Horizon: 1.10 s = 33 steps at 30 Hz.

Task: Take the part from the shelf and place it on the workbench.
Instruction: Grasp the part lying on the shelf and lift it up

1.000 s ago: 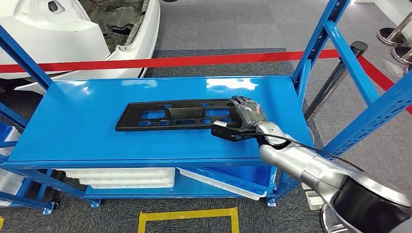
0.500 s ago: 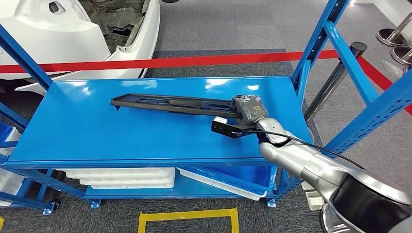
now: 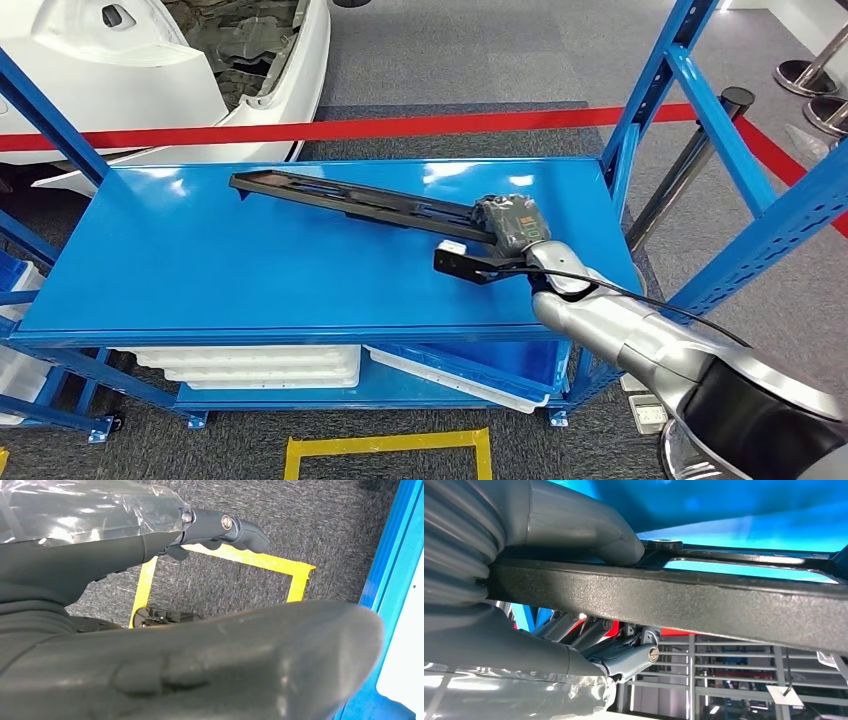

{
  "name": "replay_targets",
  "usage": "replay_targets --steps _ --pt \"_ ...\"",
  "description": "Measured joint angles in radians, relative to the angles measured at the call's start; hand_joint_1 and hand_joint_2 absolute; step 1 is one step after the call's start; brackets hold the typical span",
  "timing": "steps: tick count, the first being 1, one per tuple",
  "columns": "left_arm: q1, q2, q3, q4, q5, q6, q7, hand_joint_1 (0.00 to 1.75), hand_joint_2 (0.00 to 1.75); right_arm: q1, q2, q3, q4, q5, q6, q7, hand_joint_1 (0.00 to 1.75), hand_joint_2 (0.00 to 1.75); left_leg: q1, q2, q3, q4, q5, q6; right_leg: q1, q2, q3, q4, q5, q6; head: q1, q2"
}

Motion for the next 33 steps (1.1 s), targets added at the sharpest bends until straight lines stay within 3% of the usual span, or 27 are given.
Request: replay_targets --steps 6,12,19,28,33 --pt "0.003 0.001 0.000 0.000 0.000 0.003 0.000 0.00 0.00 0.009 -0.015 -0.001 -0.086 0.168 -0.018 0.102 1.75 1.75 0.000 0.000 0.000 0.000 0.000 0.000 0.000 0.000 -0.001 0.000 0.000 0.000 0.000 0.000" --pt "0.005 0.001 0.000 0.000 0.000 0.007 0.000 0.00 0.00 0.024 -0.040 -0.027 -0.284 0.471 -0.012 0.265 1.75 1.75 0.000 0.001 0.000 0.000 0.000 0.000 0.000 0.000 -0.001 0.000 0.000 0.000 0.000 0.000" --pt "0.005 0.001 0.000 0.000 0.000 0.007 -0.002 0.00 0.00 0.077 -0.060 -0.071 -0.523 0.713 0.035 0.375 1.75 1.75 0.001 0.001 0.000 0.000 0.000 0.000 0.000 0.000 -0.002 0.000 -0.001 0.000 0.000 0.000" --pt "0.004 0.001 0.000 0.000 0.000 0.007 -0.003 0.00 0.00 0.126 -0.083 -0.107 -0.708 0.786 0.055 0.405 1.75 1.75 0.001 0.001 0.000 -0.001 0.000 0.000 0.000 0.000 -0.002 0.000 -0.001 -0.001 0.000 0.000" --pt "0.004 0.001 0.000 0.000 0.000 0.007 -0.007 0.00 0.00 0.183 -0.086 -0.138 -0.789 0.868 -0.015 0.423 1.75 1.75 0.002 0.000 0.000 -0.001 0.000 0.000 0.000 0.000 -0.002 0.000 -0.001 -0.001 0.000 0.000"
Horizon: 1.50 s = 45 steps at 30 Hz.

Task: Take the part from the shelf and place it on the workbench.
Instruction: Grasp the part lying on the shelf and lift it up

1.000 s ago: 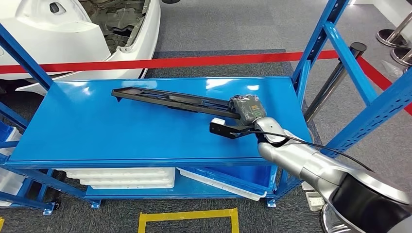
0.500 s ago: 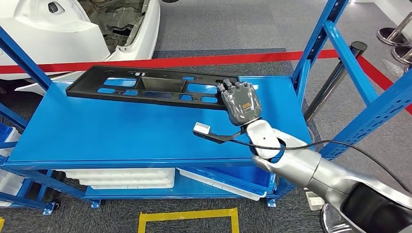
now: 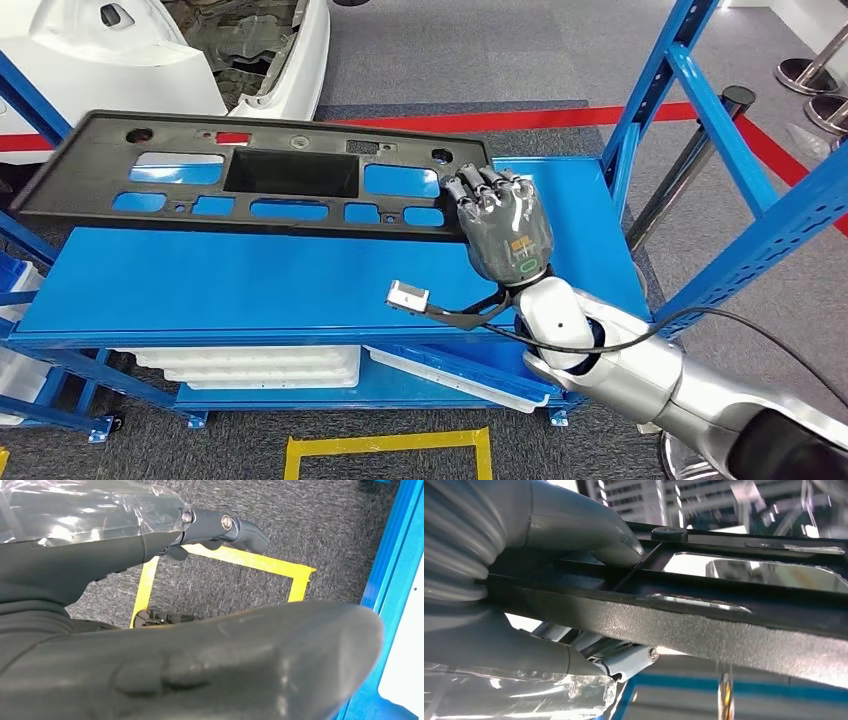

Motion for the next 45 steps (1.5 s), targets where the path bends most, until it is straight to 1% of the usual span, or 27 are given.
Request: replay_targets --steps 4,8,12,15,20,30,32,34,36,38,45 --pt "0.000 0.000 0.000 0.000 0.000 0.000 -0.005 0.00 0.00 0.067 0.001 -0.030 -0.060 0.064 -0.084 0.006 1.75 1.75 0.000 -0.001 0.000 0.000 0.000 0.000 0.000 0.000 0.000 0.000 0.000 0.000 0.000 0.000" --pt "0.001 0.000 0.000 0.000 0.000 0.000 -0.019 0.00 0.00 0.198 0.017 -0.070 -0.142 0.153 -0.183 -0.007 1.75 1.75 -0.001 -0.003 0.000 0.000 0.000 -0.001 0.000 -0.002 0.001 0.000 -0.001 0.000 0.000 0.000" --pt "0.000 0.000 0.000 0.000 0.000 -0.008 -0.030 0.00 0.00 0.301 0.052 -0.099 -0.234 0.161 -0.202 -0.041 1.75 1.75 -0.001 -0.002 0.000 -0.001 -0.001 -0.001 0.001 -0.001 0.001 0.000 -0.002 -0.001 0.000 0.000" --pt "0.000 0.000 0.000 0.000 0.000 -0.021 -0.037 0.00 0.00 0.355 0.080 -0.104 -0.281 0.161 -0.203 -0.070 1.75 1.75 -0.001 -0.002 0.000 -0.001 -0.001 -0.002 0.002 -0.001 0.001 0.000 -0.002 -0.001 0.000 0.000" --pt "-0.002 0.000 0.000 0.000 0.000 -0.039 -0.043 0.00 0.00 0.404 0.118 -0.100 -0.315 0.158 -0.204 -0.120 1.75 1.75 -0.001 -0.002 0.001 -0.001 -0.001 -0.002 0.003 -0.001 0.001 0.000 -0.002 -0.001 0.000 0.000" --pt "-0.004 0.000 0.000 0.000 0.000 -0.041 -0.043 0.00 0.00 0.425 0.154 -0.098 -0.342 0.157 -0.204 -0.127 1.75 1.75 -0.001 -0.002 0.001 -0.001 -0.001 -0.002 0.002 -0.001 0.001 0.000 -0.002 -0.001 0.000 0.000" --pt "-0.005 0.000 0.000 0.000 0.000 -0.042 -0.044 0.00 0.87 0.426 0.160 -0.098 -0.344 0.153 -0.203 -0.152 1.75 1.75 -0.001 -0.002 0.001 -0.001 -0.001 -0.002 0.002 -0.001 0.001 0.000 -0.002 -0.001 0.000 0.000" --pt "-0.005 0.000 0.000 0.000 0.000 -0.043 -0.044 0.00 1.75 0.428 0.173 -0.097 -0.344 0.143 -0.203 -0.203 1.75 1.75 -0.001 -0.002 0.001 -0.001 -0.001 -0.002 0.002 -0.001 0.001 0.000 -0.002 -0.001 0.000 0.000" --pt "-0.006 0.000 0.000 0.000 0.000 -0.044 -0.045 0.00 1.75 0.430 0.191 -0.092 -0.342 0.131 -0.203 -0.251 1.75 1.75 -0.001 -0.002 0.001 -0.001 -0.001 -0.002 0.002 -0.001 0.001 0.000 -0.002 -0.001 0.000 0.000" --pt "-0.006 0.000 0.000 0.000 0.000 -0.044 -0.045 0.00 1.75 0.430 0.207 -0.085 -0.337 0.124 -0.203 -0.280 1.75 1.75 -0.001 -0.002 0.001 -0.001 -0.001 -0.002 0.002 -0.001 0.001 0.000 -0.002 -0.001 0.000 0.000" --pt "-0.006 -0.001 0.000 0.000 0.000 -0.043 -0.046 0.00 1.75 0.430 0.249 -0.076 -0.317 0.119 -0.203 -0.302 1.75 1.75 -0.001 -0.002 0.001 -0.002 -0.001 -0.002 0.003 -0.001 0.001 0.000 -0.002 -0.001 0.000 0.000"
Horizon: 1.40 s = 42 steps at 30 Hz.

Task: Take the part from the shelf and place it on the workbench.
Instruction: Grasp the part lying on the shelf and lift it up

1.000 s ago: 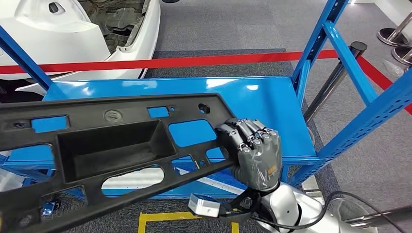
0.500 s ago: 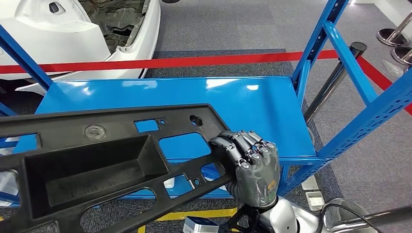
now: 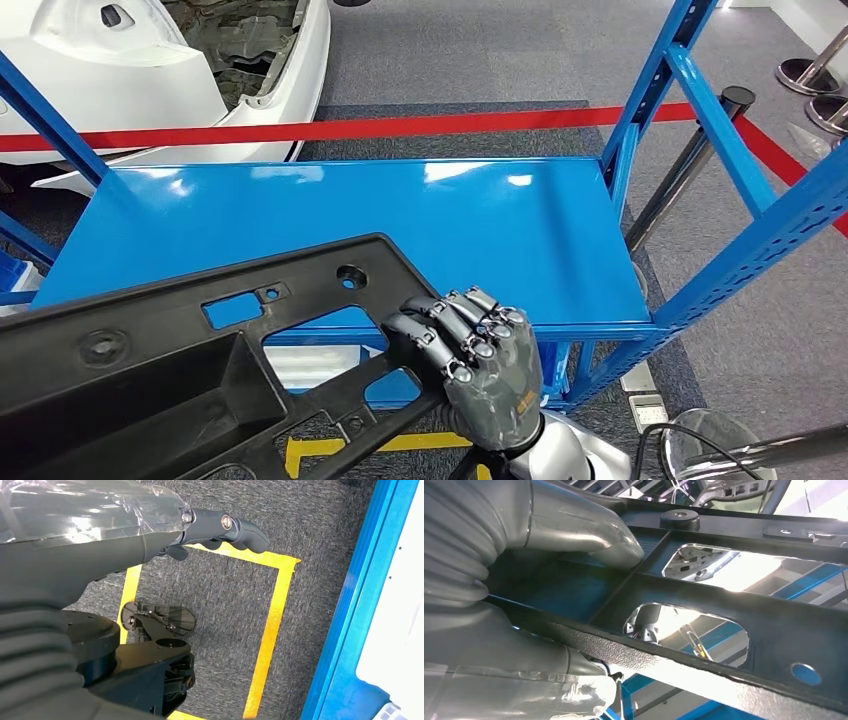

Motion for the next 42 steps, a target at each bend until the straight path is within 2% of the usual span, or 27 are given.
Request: replay_targets --steps 9,22,32,42 --pt "0.001 0.000 0.000 0.000 0.002 0.017 0.001 0.00 1.75 0.000 0.020 0.001 0.011 -0.041 0.000 -0.024 1.75 1.75 0.000 0.000 0.000 0.000 0.000 0.000 0.000 0.000 0.000 0.000 0.000 0.000 0.000 0.000" --pt "0.002 -0.003 0.002 0.000 0.001 0.058 0.053 0.00 1.75 0.008 0.037 0.001 0.041 -0.079 0.000 -0.031 1.75 1.75 0.000 0.000 0.000 0.000 0.000 0.000 0.000 0.000 0.000 0.000 0.000 0.000 0.000 0.000" --pt "0.003 -0.003 0.025 0.000 0.000 0.074 0.055 0.00 1.75 0.011 0.036 -0.006 0.074 -0.092 0.000 0.035 1.75 1.75 0.000 0.000 0.000 0.000 0.000 0.000 0.000 0.000 0.000 0.000 0.000 0.000 0.000 0.000" --pt "0.003 -0.003 0.026 0.000 0.000 0.070 0.055 0.00 1.75 0.033 0.034 -0.034 0.083 -0.070 0.000 0.042 1.75 1.75 -0.001 0.000 0.000 0.002 -0.001 0.000 -0.001 0.000 0.000 -0.001 0.000 0.000 0.000 0.000"
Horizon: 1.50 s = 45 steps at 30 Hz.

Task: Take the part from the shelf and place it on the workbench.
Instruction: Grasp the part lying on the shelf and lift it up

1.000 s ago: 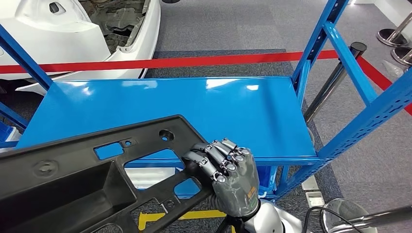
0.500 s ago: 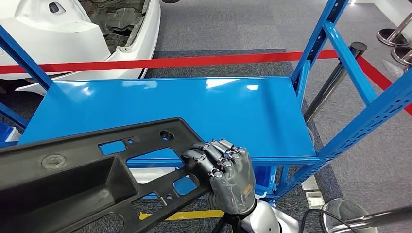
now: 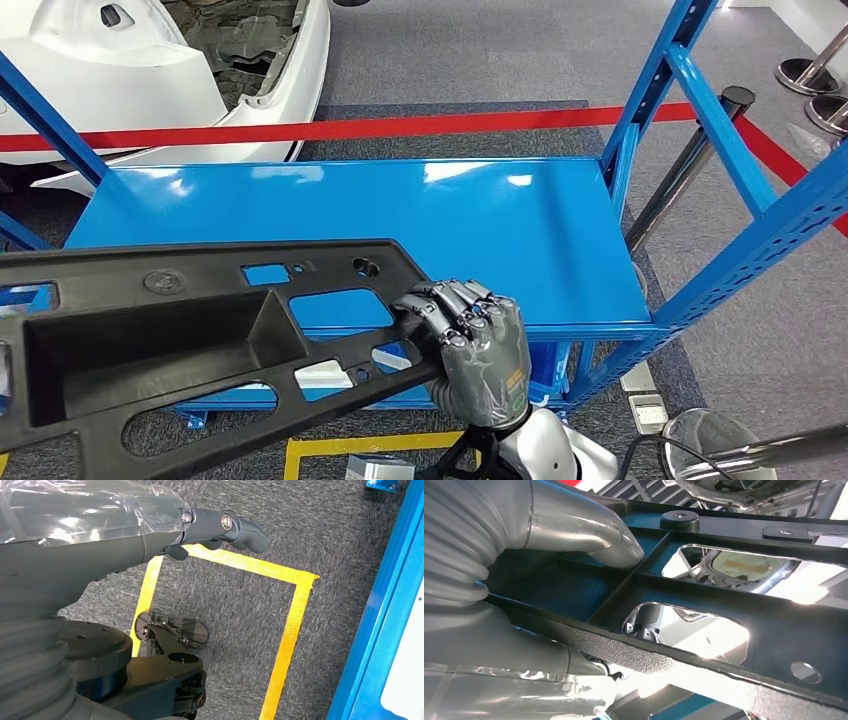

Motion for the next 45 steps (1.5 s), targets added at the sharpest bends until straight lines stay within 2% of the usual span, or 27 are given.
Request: replay_targets --steps 7,10,12,14,15,16,17,19,20,21,22,23,25,27,29,30,31,32,33,34,36,37,38,40,42,43,45 --pt "-0.001 0.000 0.000 0.000 0.000 0.004 0.004 0.00 1.75 0.001 0.000 -0.003 0.002 -0.014 0.000 -0.008 1.75 1.75 -0.006 0.000 -0.002 0.006 -0.005 0.007 -0.005 0.000 0.001 -0.002 0.000 0.004 0.000 0.000" --pt "-0.002 -0.002 0.001 -0.001 0.000 0.005 0.004 0.00 1.75 0.000 0.000 -0.003 0.003 -0.016 0.000 -0.008 1.75 1.75 0.002 0.004 0.011 -0.020 0.004 0.014 -0.004 0.001 0.002 0.008 -0.011 0.010 0.000 0.000" --pt "-0.003 -0.005 0.001 -0.001 0.000 0.005 0.003 0.00 1.75 -0.002 -0.001 -0.004 0.003 -0.016 0.000 -0.009 1.75 1.75 0.013 0.008 0.023 -0.039 0.011 0.018 -0.005 0.002 -0.037 0.089 -0.055 0.017 0.006 0.000" --pt "-0.003 -0.007 0.001 -0.001 0.000 0.005 0.003 0.00 1.75 -0.002 -0.001 -0.005 0.004 -0.016 0.000 -0.009 1.75 1.75 0.018 0.009 0.024 -0.042 0.011 0.018 -0.012 0.002 -0.111 0.217 -0.101 0.029 0.012 0.000" --pt "-0.003 -0.007 0.001 -0.001 0.000 0.005 0.003 0.00 1.75 -0.001 -0.002 -0.006 0.005 -0.016 0.000 -0.009 1.75 1.75 0.021 0.009 0.024 -0.041 0.009 0.016 -0.018 0.002 -0.139 0.257 -0.103 0.036 0.013 0.000" --pt "-0.003 -0.008 0.001 -0.001 0.000 0.005 0.003 0.00 1.75 0.000 -0.002 -0.006 0.006 -0.016 0.000 -0.009 1.75 1.75 0.025 0.008 0.025 -0.037 0.007 0.012 -0.024 0.001 -0.150 0.260 -0.084 0.043 0.013 0.000" --pt "-0.003 -0.008 0.001 -0.001 0.000 0.005 0.003 0.00 1.75 0.000 -0.003 -0.007 0.007 -0.016 0.000 -0.009 1.75 1.75 0.031 0.007 0.025 -0.031 0.002 0.005 -0.031 0.001 -0.143 0.227 -0.047 0.051 0.014 0.000" --pt "-0.004 -0.008 0.002 -0.001 0.000 0.005 0.003 0.00 1.75 0.000 -0.003 -0.008 0.008 -0.016 0.000 -0.009 1.75 1.75 0.041 0.004 0.022 -0.009 -0.012 -0.016 -0.040 0.003 -0.105 0.114 0.023 0.071 0.019 0.000" --pt "-0.006 -0.008 0.003 -0.001 0.000 0.005 0.003 0.00 1.75 0.000 -0.003 -0.008 0.009 -0.017 0.000 -0.010 1.75 1.75 0.043 0.001 0.017 0.003 -0.018 -0.028 -0.042 0.007 -0.093 0.076 0.039 0.072 0.023 0.000" --pt "-0.007 -0.008 0.004 -0.002 -0.001 0.006 0.003 0.00 1.75 0.001 -0.004 -0.008 0.010 -0.018 -0.001 -0.010 1.75 1.75 0.042 0.000 0.013 0.011 -0.022 -0.038 -0.041 0.012 -0.089 0.059 0.041 0.069 0.025 0.000" --pt "-0.007 -0.008 0.004 -0.002 -0.001 0.006 0.003 0.00 1.75 0.002 -0.004 -0.008 0.011 -0.020 -0.001 -0.011 1.75 1.75 0.040 -0.002 0.010 0.014 -0.022 -0.045 -0.038 0.016 -0.093 0.063 0.037 0.060 0.024 0.000" --pt "-0.007 -0.008 0.004 -0.002 -0.001 0.006 0.003 0.00 1.75 0.002 -0.005 -0.008 0.011 -0.021 -0.001 -0.012 1.75 1.75 0.041 -0.003 0.009 0.014 -0.019 -0.050 -0.037 0.017 -0.096 0.065 0.038 0.048 0.020 0.000" --pt "-0.007 -0.008 0.004 -0.002 0.000 0.007 0.002 0.00 1.75 0.002 -0.006 -0.008 0.011 -0.024 -0.001 -0.013 1.75 1.75 0.042 0.001 0.008 0.023 -0.027 -0.057 -0.036 0.014 -0.098 0.065 0.042 0.035 0.010 0.000" --pt "-0.007 -0.008 0.004 -0.002 0.000 0.007 0.001 0.00 1.75 0.001 -0.006 -0.008 0.011 -0.026 -0.001 -0.014 1.75 1.75 0.039 0.006 -0.019 0.094 -0.075 -0.058 -0.034 0.008 -0.099 0.063 0.046 0.025 0.002 0.000" --pt "-0.006 -0.008 0.004 -0.002 0.000 0.007 0.000 0.00 1.75 0.001 -0.006 -0.008 0.012 -0.026 -0.001 -0.014 1.75 1.75 0.031 0.008 -0.072 0.221 -0.139 -0.054 -0.027 0.003 -0.103 0.063 0.047 0.020 -0.003 0.000" --pt "-0.006 -0.008 0.004 -0.002 0.000 0.007 0.000 0.00 1.75 0.001 -0.006 -0.008 0.012 -0.026 -0.001 -0.015 1.75 1.75 0.027 0.008 -0.093 0.271 -0.155 -0.049 -0.022 0.001 -0.104 0.064 0.048 0.018 -0.004 0.000" --pt "-0.005 -0.008 0.004 -0.002 0.000 0.007 0.000 0.00 1.75 0.001 -0.006 -0.008 0.012 -0.026 -0.001 -0.016 1.75 1.75 0.022 0.008 -0.102 0.294 -0.157 -0.043 -0.016 0.000 -0.104 0.064 0.048 0.016 -0.004 0.000" --pt "-0.005 -0.008 0.004 -0.002 0.000 0.008 0.000 0.00 1.75 0.001 -0.006 -0.008 0.012 -0.026 -0.001 -0.017 1.75 1.75 0.017 0.008 -0.099 0.292 -0.146 -0.035 -0.011 0.000 -0.104 0.064 0.049 0.015 -0.005 0.000" --pt "-0.004 -0.008 0.004 -0.002 0.000 0.008 0.000 0.00 1.75 0.001 -0.006 -0.008 0.012 -0.027 -0.001 -0.018 1.75 1.75 0.011 0.007 -0.084 0.263 -0.123 -0.025 -0.006 0.001 -0.103 0.064 0.049 0.014 -0.005 0.000" --pt "-0.005 -0.008 0.004 -0.002 0.000 0.008 0.000 0.00 1.75 0.001 -0.006 -0.008 0.012 -0.027 -0.001 -0.019 1.75 1.75 0.002 0.007 -0.058 0.208 -0.091 -0.011 -0.002 0.001 -0.102 0.063 0.049 0.013 -0.005 0.000" --pt "-0.006 -0.008 0.004 -0.002 -0.001 0.008 0.000 0.00 1.75 0.001 -0.006 -0.008 0.012 -0.027 -0.001 -0.020 1.75 1.75 -0.013 0.006 -0.007 0.096 -0.045 0.022 0.003 0.002 -0.100 0.062 0.048 0.011 -0.001 0.000" --pt "-0.007 -0.008 0.004 -0.002 -0.001 0.008 0.000 0.00 1.75 0.001 -0.006 -0.008 0.012 -0.027 -0.001 -0.021 1.75 1.75 -0.019 0.006 0.008 0.058 -0.033 0.034 0.003 0.001 -0.100 0.061 0.049 0.012 0.001 0.000" --pt "-0.007 -0.008 0.004 -0.003 -0.001 0.008 -0.001 0.00 1.75 0.002 -0.006 -0.008 0.013 -0.027 -0.001 -0.021 1.75 1.75 -0.023 0.006 0.011 0.042 -0.032 0.040 0.000 0.000 -0.103 0.060 0.051 0.014 0.002 0.000" --pt "-0.007 -0.008 0.004 -0.003 0.000 0.008 -0.001 0.00 1.75 0.001 -0.006 -0.008 0.013 -0.027 -0.001 -0.021 1.75 1.75 -0.025 0.007 0.017 0.018 -0.025 0.040 -0.002 -0.002 -0.105 0.057 0.054 0.021 0.000 0.000" --pt "-0.007 -0.009 0.004 -0.003 0.000 0.008 -0.001 0.00 1.75 0.001 -0.006 -0.008 0.013 -0.025 -0.001 -0.021 1.75 1.75 -0.015 0.011 0.026 -0.014 -0.013 0.040 0.001 -0.001 -0.111 0.073 0.036 0.030 0.002 0.000" --pt "-0.007 -0.009 0.004 -0.003 0.000 0.008 -0.001 0.00 1.75 0.000 -0.006 -0.008 0.014 -0.024 -0.001 -0.021 1.75 1.75 -0.010 0.013 0.029 -0.027 -0.006 0.039 0.001 0.000 -0.124 0.105 0.012 0.035 0.005 0.000" --pt "-0.007 -0.010 0.004 -0.003 0.000 0.008 -0.001 0.00 1.75 0.002 -0.006 -0.008 0.014 -0.018 -0.001 -0.018 1.75 1.75 -0.008 0.016 0.025 -0.030 0.000 0.041 -0.004 0.001 -0.165 0.207 -0.048 0.048 0.012 0.000"
